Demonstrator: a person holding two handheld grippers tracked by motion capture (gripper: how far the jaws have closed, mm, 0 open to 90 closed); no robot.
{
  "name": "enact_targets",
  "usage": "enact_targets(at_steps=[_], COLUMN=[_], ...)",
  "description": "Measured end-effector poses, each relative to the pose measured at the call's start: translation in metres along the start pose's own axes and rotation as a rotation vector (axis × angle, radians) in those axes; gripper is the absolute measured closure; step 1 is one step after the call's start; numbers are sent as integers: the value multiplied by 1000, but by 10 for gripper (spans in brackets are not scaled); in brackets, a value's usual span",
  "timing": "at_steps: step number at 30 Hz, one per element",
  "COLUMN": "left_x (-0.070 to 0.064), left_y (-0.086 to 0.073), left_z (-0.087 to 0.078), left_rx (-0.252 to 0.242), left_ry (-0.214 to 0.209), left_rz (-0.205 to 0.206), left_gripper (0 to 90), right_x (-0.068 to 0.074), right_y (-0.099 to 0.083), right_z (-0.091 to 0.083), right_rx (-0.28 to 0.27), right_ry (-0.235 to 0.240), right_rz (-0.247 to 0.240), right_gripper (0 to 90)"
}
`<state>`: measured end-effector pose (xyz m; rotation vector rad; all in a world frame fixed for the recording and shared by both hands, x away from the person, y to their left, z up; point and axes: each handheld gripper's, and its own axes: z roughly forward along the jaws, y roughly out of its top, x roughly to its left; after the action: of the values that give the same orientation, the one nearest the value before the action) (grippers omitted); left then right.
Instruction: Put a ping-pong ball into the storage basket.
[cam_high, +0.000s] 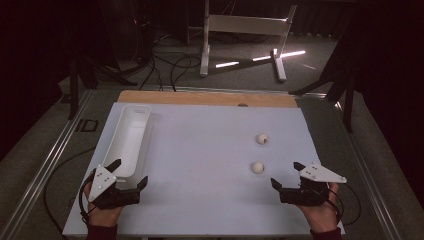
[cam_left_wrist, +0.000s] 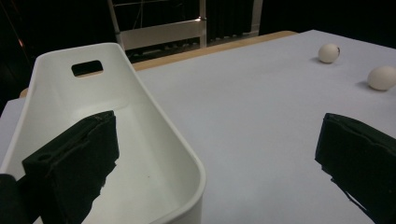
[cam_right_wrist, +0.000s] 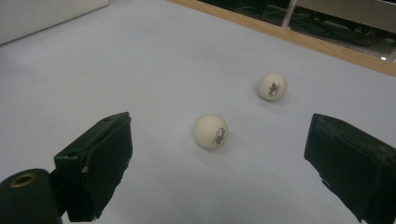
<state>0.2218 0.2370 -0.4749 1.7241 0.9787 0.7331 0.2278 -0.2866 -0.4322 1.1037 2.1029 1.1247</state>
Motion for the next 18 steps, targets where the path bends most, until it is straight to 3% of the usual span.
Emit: enact_targets(at_steps=[12,18], left_x=[-1,-1], left_y=[0,0], left_z=[1,1], left_rx=[3,7], left_ry=[-2,-4], left_rz=[0,4], left_gripper=[1,1], right_x=[-5,-12], right_y=[20,32], right_z=[3,8], right_rx=[16,49], right_ry=[-14,-41], right_rz=[-20,-17], right_gripper=[75,74])
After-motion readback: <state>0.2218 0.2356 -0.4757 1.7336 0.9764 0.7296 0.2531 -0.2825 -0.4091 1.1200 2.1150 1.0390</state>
